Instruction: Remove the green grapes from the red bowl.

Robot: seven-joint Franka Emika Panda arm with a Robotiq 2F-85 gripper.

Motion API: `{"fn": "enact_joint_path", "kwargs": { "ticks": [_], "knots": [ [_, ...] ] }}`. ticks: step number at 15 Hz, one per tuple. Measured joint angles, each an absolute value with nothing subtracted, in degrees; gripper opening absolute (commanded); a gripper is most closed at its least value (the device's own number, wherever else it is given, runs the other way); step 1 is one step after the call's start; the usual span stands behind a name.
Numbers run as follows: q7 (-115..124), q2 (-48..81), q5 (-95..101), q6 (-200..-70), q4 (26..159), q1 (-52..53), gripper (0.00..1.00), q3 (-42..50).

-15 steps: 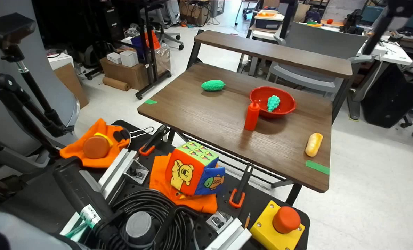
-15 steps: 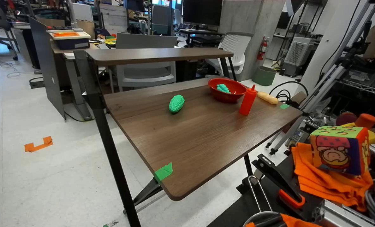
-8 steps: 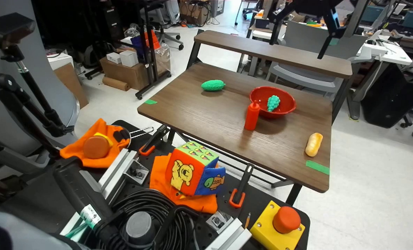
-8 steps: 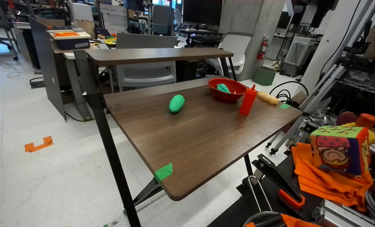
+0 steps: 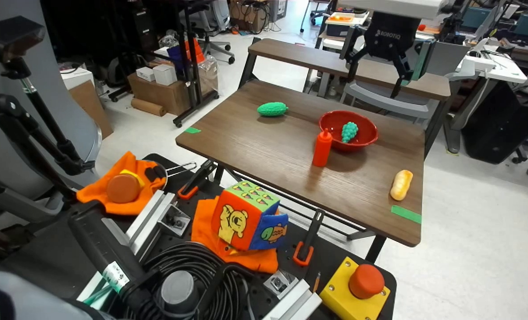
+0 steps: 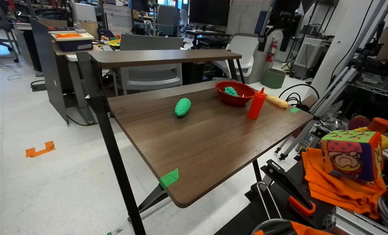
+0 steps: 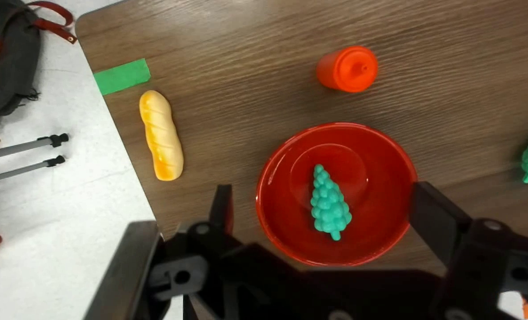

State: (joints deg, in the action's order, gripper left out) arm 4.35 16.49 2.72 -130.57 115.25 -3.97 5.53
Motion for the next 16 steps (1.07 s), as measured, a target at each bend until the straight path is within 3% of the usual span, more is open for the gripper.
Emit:
{"fn": "enact_joint_path", "kwargs": {
  "ticks": [8, 16],
  "knots": [
    [6.7, 35.9, 3.0, -129.5, 97.9, -2.4, 1.00, 5.4],
    [6.4, 47.0, 3.3, -123.0, 84.8, -1.5, 1.00, 5.4]
  ]
}}
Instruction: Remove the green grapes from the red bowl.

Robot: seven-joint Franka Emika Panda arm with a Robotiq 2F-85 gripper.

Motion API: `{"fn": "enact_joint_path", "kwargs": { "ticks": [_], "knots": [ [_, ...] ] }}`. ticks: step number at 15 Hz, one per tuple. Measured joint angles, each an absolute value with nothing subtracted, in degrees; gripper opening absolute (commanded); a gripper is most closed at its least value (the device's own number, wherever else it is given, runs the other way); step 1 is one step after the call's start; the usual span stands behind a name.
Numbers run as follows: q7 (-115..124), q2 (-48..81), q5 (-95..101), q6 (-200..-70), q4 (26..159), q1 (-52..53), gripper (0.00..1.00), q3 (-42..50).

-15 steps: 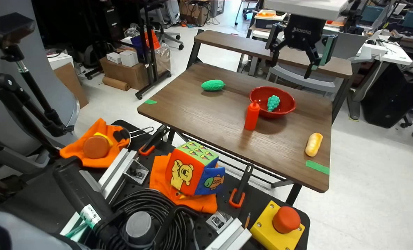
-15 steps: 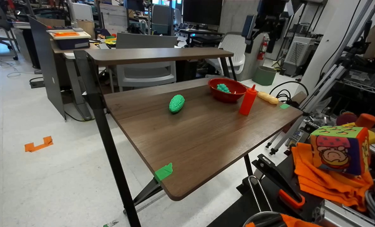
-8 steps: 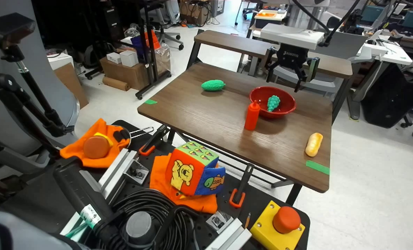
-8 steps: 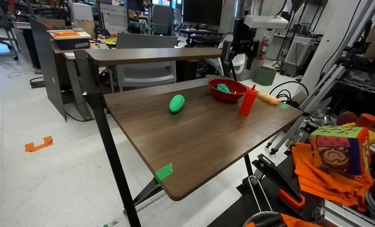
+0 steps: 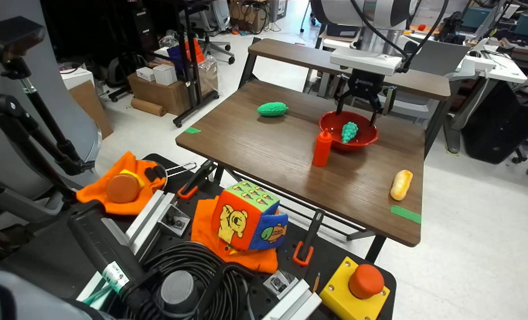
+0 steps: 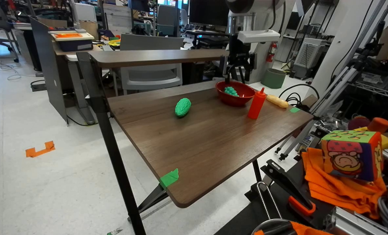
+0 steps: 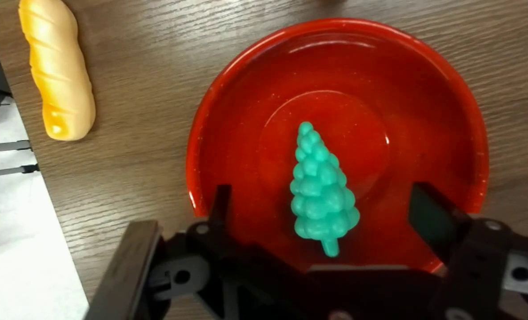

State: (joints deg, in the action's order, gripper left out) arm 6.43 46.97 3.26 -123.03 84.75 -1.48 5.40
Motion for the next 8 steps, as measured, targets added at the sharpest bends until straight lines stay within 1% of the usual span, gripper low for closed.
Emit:
{"fn": "enact_joint_path", "kwargs": {
  "ticks": [8],
  "knots": [
    [6.4, 53.9, 6.7, -120.9, 77.4, -0.1, 1.00, 5.5]
  ]
}}
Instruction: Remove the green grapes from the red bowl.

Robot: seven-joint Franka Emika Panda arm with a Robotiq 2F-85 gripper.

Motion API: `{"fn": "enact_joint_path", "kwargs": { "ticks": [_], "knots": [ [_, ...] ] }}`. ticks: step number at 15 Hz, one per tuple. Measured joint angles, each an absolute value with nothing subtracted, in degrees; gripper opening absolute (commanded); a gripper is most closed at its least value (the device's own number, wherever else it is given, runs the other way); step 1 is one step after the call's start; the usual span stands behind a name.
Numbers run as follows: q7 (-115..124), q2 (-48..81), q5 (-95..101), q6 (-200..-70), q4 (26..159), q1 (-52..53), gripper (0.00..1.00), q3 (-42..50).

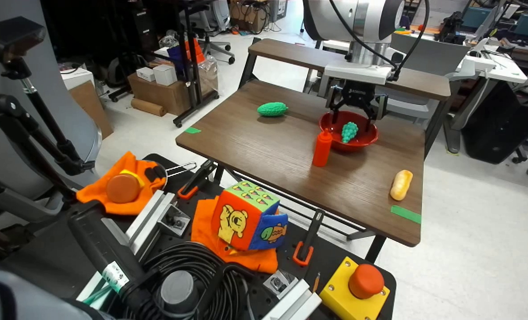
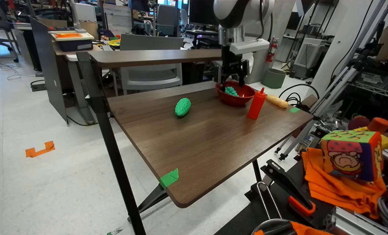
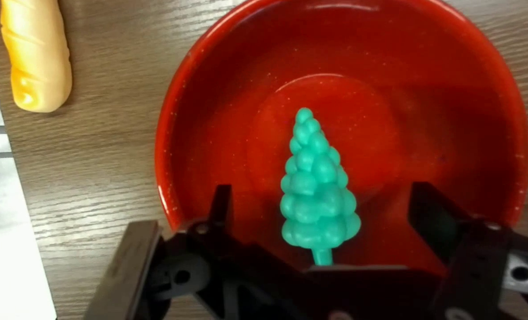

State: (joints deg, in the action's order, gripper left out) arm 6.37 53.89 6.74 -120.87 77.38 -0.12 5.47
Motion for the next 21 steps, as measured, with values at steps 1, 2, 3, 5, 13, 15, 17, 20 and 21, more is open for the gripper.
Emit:
{"fn": "enact_joint_path", "kwargs": {
  "ticks": [1, 2, 3, 5, 13, 15, 17, 20, 21],
  "knots": [
    [6.4, 54.6, 7.1, -120.6, 76.6, 0.0, 1.00, 5.5],
    [6.4, 55.3, 7.5, -120.4, 76.0, 0.2, 1.00, 5.5],
    [6.4, 56.0, 7.8, -120.2, 75.3, 0.3, 1.00, 5.6],
    [6.4, 57.1, 8.1, -120.0, 74.2, 0.4, 0.72, 5.7],
    [6.4, 59.1, 9.0, -116.4, 70.3, 0.5, 0.18, 5.9],
    [6.4, 59.1, 9.1, -116.1, 70.2, 0.5, 0.18, 5.9],
    [6.4, 59.1, 9.1, -116.1, 70.2, 0.5, 0.18, 5.9],
    [6.3, 59.1, 9.1, -116.1, 70.1, 0.5, 0.18, 5.8],
    [6.2, 58.9, 9.1, -116.1, 70.2, 0.5, 0.18, 5.8]
  ]
}}
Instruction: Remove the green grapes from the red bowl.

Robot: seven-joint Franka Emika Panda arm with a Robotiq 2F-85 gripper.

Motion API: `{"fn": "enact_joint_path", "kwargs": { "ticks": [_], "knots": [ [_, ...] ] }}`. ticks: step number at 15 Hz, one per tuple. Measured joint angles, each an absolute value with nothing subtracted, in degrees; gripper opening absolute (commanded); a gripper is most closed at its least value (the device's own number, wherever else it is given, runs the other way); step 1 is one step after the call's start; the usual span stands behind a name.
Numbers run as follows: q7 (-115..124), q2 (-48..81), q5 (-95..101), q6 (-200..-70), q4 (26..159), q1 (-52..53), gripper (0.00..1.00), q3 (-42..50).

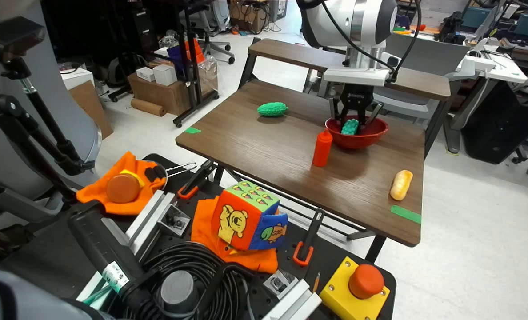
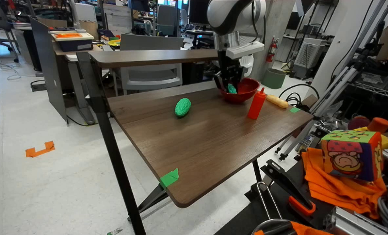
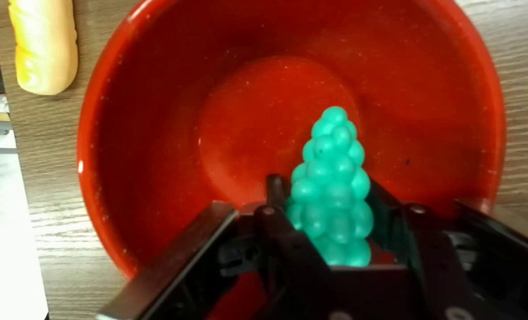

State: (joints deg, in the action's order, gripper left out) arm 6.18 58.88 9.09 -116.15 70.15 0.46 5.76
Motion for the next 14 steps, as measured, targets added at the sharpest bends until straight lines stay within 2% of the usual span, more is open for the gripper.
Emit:
{"fn": "enact_joint_path", "kwargs": {
  "ticks": [6, 14],
  "knots": [
    [3.7, 53.1, 8.4, -120.8, 74.4, 0.3, 0.18, 4.7],
    [-3.9, 34.6, 6.0, -126.4, 93.3, -0.7, 0.18, 2.0]
  ]
}}
